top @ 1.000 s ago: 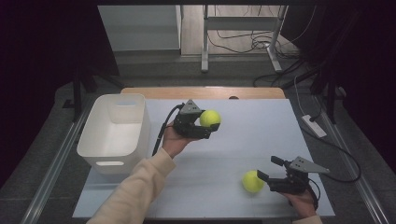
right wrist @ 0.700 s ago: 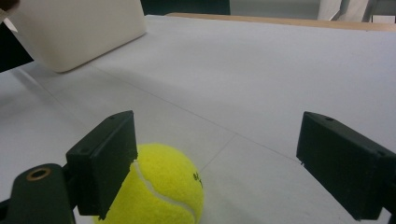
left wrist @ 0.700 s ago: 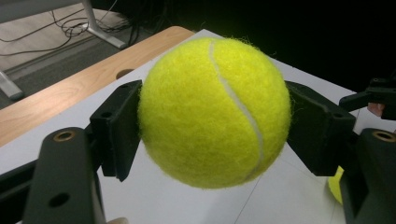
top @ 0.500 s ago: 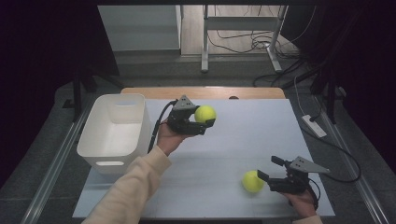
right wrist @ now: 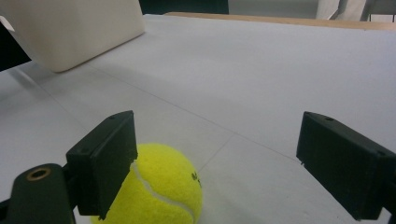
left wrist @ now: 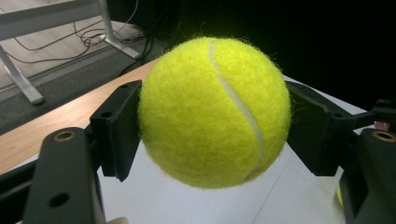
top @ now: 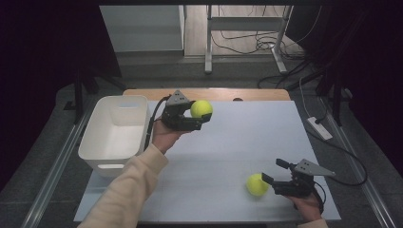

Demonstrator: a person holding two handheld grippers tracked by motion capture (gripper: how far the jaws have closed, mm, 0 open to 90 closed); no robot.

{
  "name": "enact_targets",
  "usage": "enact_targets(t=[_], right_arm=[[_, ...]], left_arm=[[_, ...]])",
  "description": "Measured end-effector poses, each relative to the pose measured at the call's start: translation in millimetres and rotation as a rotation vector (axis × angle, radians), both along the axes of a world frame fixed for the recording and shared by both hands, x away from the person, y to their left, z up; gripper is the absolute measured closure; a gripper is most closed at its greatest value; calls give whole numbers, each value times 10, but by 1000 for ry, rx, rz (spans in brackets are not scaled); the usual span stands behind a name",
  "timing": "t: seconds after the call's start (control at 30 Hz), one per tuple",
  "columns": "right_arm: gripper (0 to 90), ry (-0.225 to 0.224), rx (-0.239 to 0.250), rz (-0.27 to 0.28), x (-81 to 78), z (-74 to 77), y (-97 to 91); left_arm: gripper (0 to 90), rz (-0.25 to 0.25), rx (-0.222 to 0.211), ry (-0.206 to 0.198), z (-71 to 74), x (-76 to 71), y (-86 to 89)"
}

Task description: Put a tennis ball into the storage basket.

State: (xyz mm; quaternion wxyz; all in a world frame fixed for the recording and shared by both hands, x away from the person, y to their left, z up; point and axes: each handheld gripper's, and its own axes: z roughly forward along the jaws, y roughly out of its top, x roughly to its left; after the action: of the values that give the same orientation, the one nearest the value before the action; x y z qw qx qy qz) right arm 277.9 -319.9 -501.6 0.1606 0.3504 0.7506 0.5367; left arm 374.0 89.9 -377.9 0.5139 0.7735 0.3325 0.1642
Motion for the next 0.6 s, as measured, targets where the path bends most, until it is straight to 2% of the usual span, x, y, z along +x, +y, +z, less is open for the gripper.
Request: enact_targets(t=[0.6], right_arm=[[121, -1, -2, 1, 2, -3, 3]], left_arm=[[270, 55, -3, -6, 65, 46, 214]])
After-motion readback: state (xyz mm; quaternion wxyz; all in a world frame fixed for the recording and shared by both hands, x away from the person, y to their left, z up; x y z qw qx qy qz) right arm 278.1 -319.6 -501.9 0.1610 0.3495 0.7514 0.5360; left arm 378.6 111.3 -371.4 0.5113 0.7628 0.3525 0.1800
